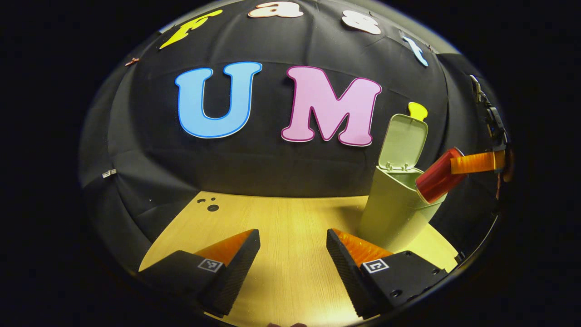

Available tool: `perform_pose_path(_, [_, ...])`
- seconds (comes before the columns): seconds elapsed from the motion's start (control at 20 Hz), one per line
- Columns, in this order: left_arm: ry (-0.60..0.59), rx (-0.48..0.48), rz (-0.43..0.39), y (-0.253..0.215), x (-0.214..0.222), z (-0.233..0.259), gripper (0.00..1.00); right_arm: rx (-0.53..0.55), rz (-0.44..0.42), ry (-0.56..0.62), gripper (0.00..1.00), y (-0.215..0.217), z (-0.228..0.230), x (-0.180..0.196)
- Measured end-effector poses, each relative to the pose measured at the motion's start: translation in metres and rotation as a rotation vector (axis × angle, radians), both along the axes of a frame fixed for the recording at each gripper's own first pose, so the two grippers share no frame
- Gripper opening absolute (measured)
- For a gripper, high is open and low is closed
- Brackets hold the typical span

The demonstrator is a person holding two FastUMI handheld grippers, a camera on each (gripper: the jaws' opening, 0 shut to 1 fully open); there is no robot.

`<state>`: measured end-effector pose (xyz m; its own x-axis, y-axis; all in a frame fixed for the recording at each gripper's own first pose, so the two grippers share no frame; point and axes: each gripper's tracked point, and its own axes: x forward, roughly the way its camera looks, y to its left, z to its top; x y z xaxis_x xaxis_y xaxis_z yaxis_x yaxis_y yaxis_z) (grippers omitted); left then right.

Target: Press the lid of the desktop garbage bin to open it, pick up the crumpled paper on the desktop and throw it into the bin, then pick up the pop can on the desktop and drop it into the bin, and finally close the garbage bin lid.

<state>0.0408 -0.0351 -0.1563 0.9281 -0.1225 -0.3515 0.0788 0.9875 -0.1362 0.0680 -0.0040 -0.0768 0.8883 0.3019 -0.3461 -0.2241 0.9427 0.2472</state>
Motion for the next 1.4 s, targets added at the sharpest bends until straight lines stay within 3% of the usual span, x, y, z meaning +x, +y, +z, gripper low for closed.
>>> perform_pose_path(0.35, [0.000,0.003,0.002,0.001,-0.002,0.000,0.96,-0.013,-0.096,-0.016,0.83,-0.040,-0.004,0.037])
perform_pose_path(0.55, [0.001,0.006,0.003,0.001,-0.005,0.000,0.96,-0.064,-0.122,0.039,0.83,-0.059,-0.033,0.055])
perform_pose_path(0.75, [0.003,0.009,0.008,0.001,-0.007,0.000,0.95,-0.050,-0.153,0.091,0.83,-0.067,-0.054,0.069])
perform_pose_path(0.9, [0.006,0.009,0.013,0.002,-0.009,0.000,0.99,-0.046,-0.157,0.141,0.83,-0.066,-0.072,0.070])
perform_pose_path(1.05, [0.008,0.011,0.015,0.002,-0.010,-0.001,0.96,-0.030,-0.160,0.163,0.80,-0.064,-0.081,0.072])
perform_pose_path(1.1, [0.009,0.011,0.015,0.002,-0.011,-0.001,0.96,-0.026,-0.159,0.167,0.84,-0.063,-0.082,0.073])
perform_pose_path(1.4, [0.011,0.013,0.014,0.001,-0.012,-0.001,0.96,-0.043,-0.151,0.187,0.84,-0.061,-0.089,0.069])
